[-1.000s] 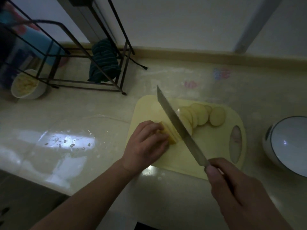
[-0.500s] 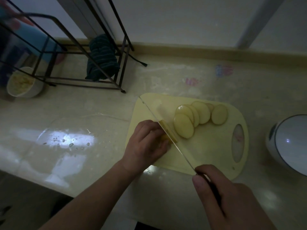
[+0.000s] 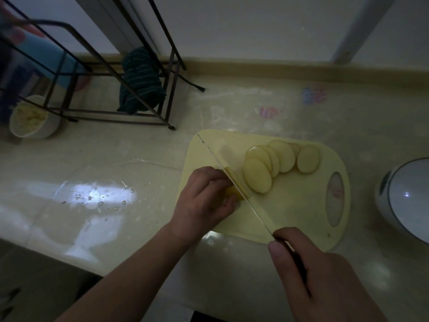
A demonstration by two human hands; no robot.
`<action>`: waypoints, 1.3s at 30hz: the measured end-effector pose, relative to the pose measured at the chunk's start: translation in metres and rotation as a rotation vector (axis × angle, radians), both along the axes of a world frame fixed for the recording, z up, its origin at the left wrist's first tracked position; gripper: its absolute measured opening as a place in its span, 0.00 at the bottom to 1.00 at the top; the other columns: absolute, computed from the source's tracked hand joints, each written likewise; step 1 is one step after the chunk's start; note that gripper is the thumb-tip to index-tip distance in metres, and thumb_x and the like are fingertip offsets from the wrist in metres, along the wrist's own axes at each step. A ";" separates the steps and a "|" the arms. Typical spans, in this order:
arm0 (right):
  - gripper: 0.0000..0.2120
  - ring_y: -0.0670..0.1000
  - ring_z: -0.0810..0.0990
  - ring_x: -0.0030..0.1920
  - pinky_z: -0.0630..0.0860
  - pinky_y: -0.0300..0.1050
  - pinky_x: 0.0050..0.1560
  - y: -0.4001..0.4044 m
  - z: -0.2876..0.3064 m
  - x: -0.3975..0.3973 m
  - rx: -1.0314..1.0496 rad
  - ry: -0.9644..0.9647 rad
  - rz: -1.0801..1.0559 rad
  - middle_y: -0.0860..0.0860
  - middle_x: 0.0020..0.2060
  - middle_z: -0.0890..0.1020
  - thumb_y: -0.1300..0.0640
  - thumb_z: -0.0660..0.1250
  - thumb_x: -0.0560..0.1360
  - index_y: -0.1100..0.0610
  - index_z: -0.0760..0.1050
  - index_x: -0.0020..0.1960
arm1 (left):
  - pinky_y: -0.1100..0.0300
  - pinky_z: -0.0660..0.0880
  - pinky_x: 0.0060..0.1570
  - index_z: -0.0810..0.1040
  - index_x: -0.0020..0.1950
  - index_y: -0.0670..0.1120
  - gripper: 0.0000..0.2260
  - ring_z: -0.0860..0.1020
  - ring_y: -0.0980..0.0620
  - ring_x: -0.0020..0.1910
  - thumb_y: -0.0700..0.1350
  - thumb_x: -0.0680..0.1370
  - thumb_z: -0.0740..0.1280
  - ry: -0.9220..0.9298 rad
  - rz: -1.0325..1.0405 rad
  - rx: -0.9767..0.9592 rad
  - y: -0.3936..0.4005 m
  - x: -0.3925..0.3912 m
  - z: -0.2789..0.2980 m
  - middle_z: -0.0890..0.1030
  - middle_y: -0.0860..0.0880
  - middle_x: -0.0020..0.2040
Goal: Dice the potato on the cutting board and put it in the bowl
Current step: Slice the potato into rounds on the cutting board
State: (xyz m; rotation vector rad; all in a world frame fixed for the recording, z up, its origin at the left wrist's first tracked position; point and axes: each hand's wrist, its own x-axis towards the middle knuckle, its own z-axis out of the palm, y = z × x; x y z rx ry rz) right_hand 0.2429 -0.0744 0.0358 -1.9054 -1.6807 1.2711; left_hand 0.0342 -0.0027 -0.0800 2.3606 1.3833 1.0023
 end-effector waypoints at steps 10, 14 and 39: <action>0.37 0.45 0.75 0.34 0.74 0.41 0.39 0.006 0.005 0.001 -0.057 -0.150 0.147 0.47 0.30 0.76 0.24 0.22 0.58 0.38 0.57 0.53 | 0.47 0.76 0.54 0.83 0.55 0.33 0.12 0.80 0.37 0.54 0.43 0.80 0.71 0.108 -0.114 -0.043 0.006 -0.010 0.009 0.81 0.36 0.54; 0.42 0.45 0.74 0.33 0.74 0.43 0.40 0.012 0.009 -0.001 -0.108 -0.205 0.217 0.49 0.29 0.73 0.25 0.17 0.54 0.39 0.55 0.52 | 0.51 0.77 0.54 0.84 0.54 0.34 0.12 0.80 0.38 0.52 0.43 0.81 0.68 0.078 -0.103 -0.051 0.006 -0.010 0.009 0.82 0.38 0.50; 0.47 0.49 0.81 0.45 0.72 0.42 0.42 0.007 -0.001 -0.009 -0.231 -0.283 0.246 0.50 0.28 0.72 0.27 0.10 0.43 0.37 0.47 0.53 | 0.60 0.75 0.53 0.85 0.51 0.36 0.10 0.80 0.42 0.46 0.43 0.80 0.71 0.007 -0.074 -0.025 0.008 -0.011 0.001 0.83 0.40 0.47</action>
